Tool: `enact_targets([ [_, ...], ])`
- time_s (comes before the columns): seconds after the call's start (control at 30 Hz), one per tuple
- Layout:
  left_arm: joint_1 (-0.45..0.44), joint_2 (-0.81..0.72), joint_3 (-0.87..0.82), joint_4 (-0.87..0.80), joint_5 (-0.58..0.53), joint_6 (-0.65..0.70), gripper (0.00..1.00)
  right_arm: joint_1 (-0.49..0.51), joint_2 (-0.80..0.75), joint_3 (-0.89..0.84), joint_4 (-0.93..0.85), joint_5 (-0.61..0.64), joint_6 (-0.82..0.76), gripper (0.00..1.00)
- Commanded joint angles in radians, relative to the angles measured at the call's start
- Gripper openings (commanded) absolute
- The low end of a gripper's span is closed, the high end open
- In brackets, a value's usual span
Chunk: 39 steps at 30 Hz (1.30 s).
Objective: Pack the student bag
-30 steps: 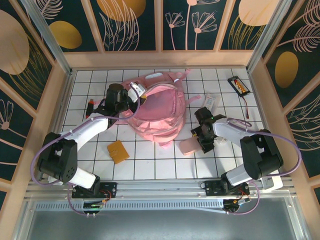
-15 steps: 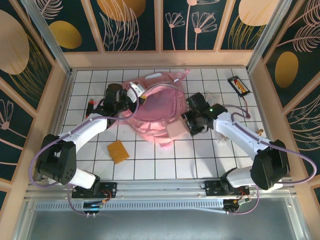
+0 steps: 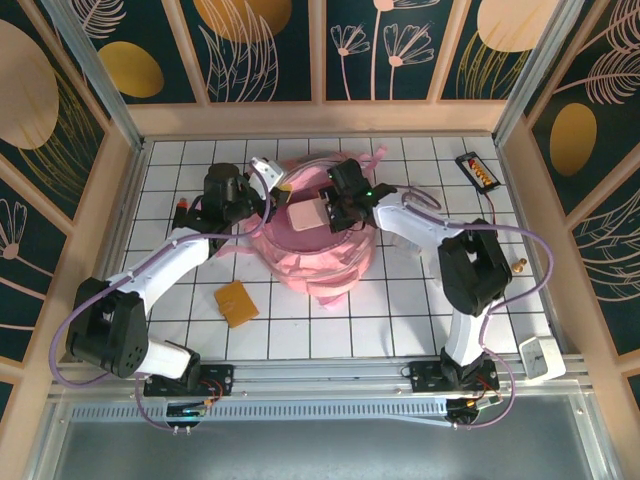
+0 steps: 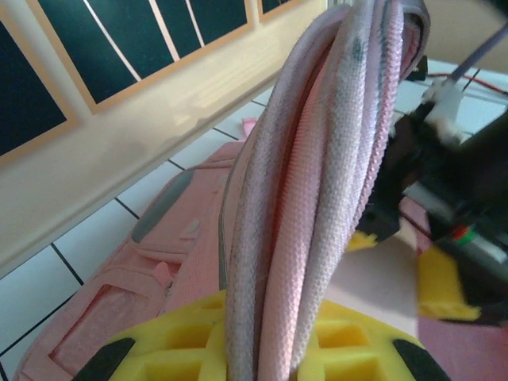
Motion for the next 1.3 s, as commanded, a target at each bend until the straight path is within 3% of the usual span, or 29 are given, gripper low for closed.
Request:
enact_targets([
  [0.0,-0.001,-0.033,0.092,0.216,0.09,-0.086,0.0,0.011,0.006,0.027,0.16,0.115,0.057,0.56],
  [0.2,-0.001,-0.051,0.077,0.247,0.128,-0.103,0.0,-0.003,0.093,-0.001,0.4,0.194,0.066,0.54],
  [0.27,-0.001,-0.054,0.082,0.25,0.126,-0.11,0.0,-0.001,0.145,0.037,0.438,0.209,0.068,0.57],
  [0.43,-0.001,-0.06,0.078,0.287,0.143,-0.097,0.0,0.01,0.24,-0.007,0.745,0.284,-0.004,0.57],
  [0.57,-0.001,-0.055,0.056,0.336,0.126,-0.088,0.0,0.007,0.289,0.008,0.74,0.277,-0.064,0.98],
  [0.7,-0.001,-0.038,0.05,0.338,0.092,-0.069,0.0,0.005,0.24,-0.047,0.776,0.188,-0.107,0.99],
  [0.9,-0.001,-0.027,0.042,0.331,0.033,-0.057,0.0,-0.007,-0.069,-0.241,0.642,0.062,-0.284,0.99],
  [1.1,-0.001,-0.011,0.037,0.33,0.001,-0.052,0.0,-0.072,-0.399,-0.446,0.298,-0.037,-0.415,0.99],
  [1.27,-0.001,0.006,0.039,0.328,-0.013,-0.048,0.0,-0.114,-0.524,-0.476,0.065,-0.128,-0.731,0.99],
])
